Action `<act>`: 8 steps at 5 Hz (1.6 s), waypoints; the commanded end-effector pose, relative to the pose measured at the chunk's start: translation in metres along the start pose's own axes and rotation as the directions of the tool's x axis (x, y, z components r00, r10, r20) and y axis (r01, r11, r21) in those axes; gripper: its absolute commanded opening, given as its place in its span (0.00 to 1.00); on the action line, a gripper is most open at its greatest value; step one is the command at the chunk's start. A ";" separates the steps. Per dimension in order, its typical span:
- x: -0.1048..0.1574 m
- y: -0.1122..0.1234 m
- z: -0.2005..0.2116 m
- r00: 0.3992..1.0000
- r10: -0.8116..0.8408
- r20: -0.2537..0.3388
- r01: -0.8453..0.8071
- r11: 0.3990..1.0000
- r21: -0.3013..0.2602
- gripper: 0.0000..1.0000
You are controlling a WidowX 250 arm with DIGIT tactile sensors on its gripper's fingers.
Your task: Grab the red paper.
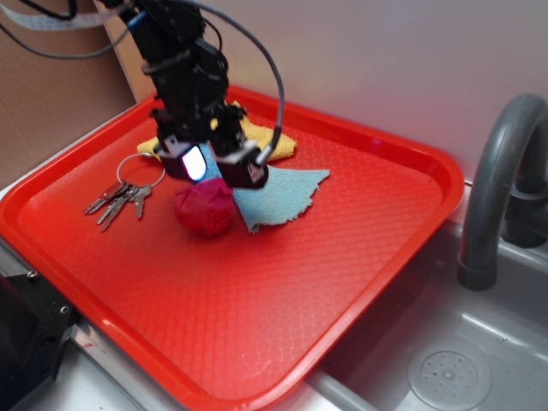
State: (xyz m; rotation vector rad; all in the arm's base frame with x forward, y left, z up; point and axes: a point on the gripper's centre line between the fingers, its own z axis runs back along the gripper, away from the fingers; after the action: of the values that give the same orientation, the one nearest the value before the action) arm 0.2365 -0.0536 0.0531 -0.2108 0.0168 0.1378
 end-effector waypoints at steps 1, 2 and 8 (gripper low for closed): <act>-0.009 -0.010 0.006 0.999 -0.031 0.005 0.031 0.997 0.068 1.00; -0.007 -0.004 0.006 1.000 -0.029 -0.002 0.029 0.994 0.103 0.00; -0.050 0.016 0.217 0.920 0.269 0.286 -0.297 0.953 0.058 0.00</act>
State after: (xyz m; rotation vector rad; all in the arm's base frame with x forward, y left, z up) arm 0.1898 -0.0032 0.2502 -0.0760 -0.1736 0.4417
